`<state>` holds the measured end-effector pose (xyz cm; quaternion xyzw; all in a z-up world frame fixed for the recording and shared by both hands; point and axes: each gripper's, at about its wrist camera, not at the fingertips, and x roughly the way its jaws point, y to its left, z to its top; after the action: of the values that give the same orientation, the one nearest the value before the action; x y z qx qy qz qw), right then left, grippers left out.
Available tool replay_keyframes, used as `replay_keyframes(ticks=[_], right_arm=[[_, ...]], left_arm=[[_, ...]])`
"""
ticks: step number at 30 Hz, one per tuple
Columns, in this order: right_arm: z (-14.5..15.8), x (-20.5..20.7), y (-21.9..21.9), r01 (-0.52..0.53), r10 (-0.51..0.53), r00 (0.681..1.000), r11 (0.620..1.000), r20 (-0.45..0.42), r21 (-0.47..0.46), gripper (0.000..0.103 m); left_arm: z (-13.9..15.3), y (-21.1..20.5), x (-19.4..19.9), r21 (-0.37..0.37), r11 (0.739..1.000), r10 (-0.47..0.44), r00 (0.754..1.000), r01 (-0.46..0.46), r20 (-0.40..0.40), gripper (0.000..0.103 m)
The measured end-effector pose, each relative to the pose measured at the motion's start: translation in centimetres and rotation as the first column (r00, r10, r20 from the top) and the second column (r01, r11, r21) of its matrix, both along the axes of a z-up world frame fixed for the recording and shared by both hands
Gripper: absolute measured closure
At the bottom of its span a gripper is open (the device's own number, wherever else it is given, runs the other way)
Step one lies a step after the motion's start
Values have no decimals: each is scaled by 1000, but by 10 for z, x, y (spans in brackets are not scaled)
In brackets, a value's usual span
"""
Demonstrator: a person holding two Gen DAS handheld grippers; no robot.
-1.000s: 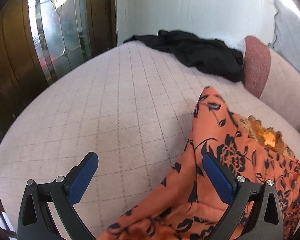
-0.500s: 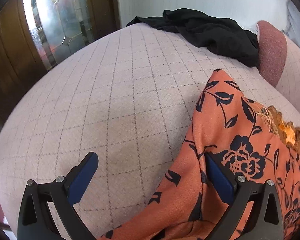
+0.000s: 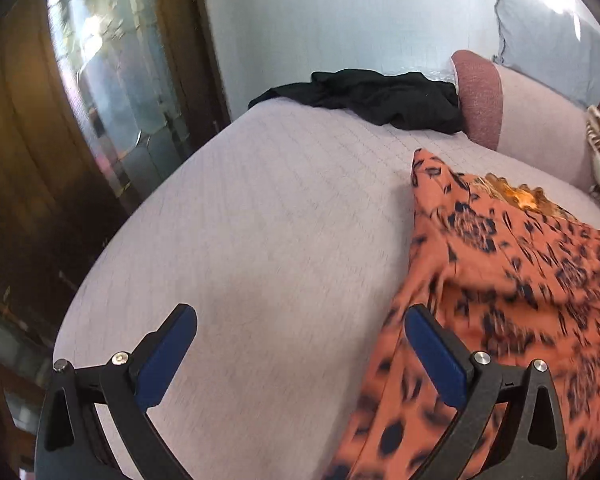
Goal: Fold small clothes
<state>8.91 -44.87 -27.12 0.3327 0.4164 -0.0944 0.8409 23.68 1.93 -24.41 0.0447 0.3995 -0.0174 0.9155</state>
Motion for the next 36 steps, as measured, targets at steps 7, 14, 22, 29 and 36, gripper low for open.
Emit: replay_keyframes(ticks=[7, 14, 22, 29, 36], right_arm=[[14, -95, 17, 0, 0, 1000, 1000, -3, -25, 42], [11, -135, 39, -30, 30, 999, 999, 33, 9, 41], [14, -151, 58, -68, 67, 996, 998, 59, 4, 41], [20, -161, 67, -73, 73, 994, 997, 77, 3, 41], [19, -179, 55, -31, 31, 997, 1000, 75, 0, 41]], left_arm=[[-18, 45, -83, -29, 1000, 3, 994, -6, -111, 0], [-10, 38, -136, -36, 998, -53, 986, 48, -160, 0], [25, 26, -171, -27, 994, -107, 990, 105, -92, 0], [22, 34, -175, -30, 996, -90, 990, 87, -111, 0], [18, 67, -152, -91, 996, -22, 994, 13, -109, 0]])
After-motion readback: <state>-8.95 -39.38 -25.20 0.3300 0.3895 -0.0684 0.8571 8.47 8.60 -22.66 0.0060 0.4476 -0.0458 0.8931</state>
